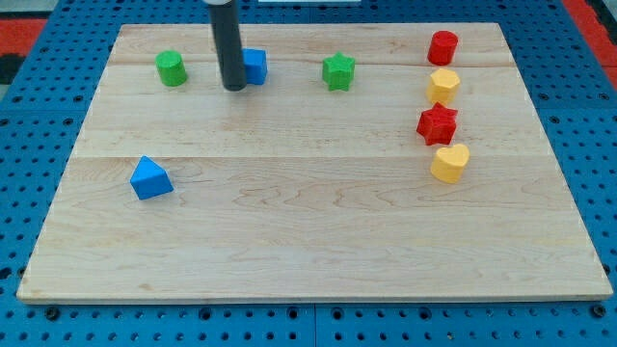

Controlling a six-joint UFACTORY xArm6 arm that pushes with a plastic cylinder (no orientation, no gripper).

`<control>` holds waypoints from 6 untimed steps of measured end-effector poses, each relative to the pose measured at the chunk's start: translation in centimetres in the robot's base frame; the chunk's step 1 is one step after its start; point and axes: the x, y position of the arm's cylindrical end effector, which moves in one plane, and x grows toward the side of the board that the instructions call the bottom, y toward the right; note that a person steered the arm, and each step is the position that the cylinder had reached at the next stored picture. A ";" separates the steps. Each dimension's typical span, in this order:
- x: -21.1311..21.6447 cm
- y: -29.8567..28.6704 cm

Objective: Drag the blue triangle below the green circle

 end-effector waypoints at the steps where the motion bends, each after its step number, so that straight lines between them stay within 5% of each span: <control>1: 8.3 -1.0; 2: 16.5 -0.9; 3: 19.1 -6.1; 6: 10.0 -7.8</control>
